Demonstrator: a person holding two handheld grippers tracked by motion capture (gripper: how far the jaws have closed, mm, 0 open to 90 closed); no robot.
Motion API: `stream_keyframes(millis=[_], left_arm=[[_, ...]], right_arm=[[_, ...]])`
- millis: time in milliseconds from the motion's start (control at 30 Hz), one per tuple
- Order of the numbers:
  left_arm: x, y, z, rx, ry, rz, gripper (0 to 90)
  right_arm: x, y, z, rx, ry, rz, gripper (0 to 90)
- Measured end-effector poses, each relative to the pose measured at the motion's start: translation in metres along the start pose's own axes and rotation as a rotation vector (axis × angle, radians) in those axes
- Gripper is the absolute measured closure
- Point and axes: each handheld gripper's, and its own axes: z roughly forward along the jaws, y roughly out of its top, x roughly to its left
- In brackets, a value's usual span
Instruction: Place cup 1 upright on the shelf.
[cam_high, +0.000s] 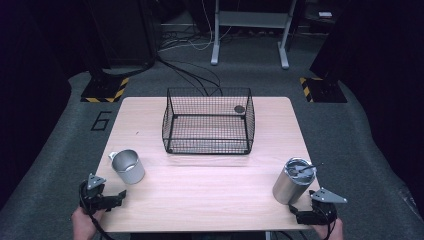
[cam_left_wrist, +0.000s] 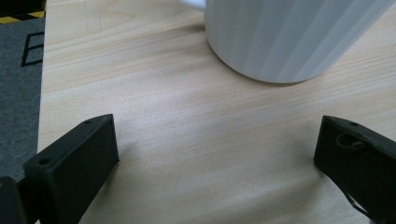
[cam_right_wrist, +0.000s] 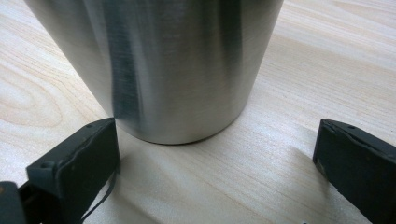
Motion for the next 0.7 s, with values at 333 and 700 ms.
stream_keyframes(millis=[333,700], left_arm=[[0.0040,0.0020,0.0023,-0.002,0.000,0.001,0.0],[0.0036,0.0014,0.0019,-0.005,0.018,-0.011,0.1]], right_arm=[[0.0005,0.0002,-0.0005,0.002,-0.001,0.006,0.0],[0.0029,0.0060,-0.0062,0.008,0.001,0.061,0.0]])
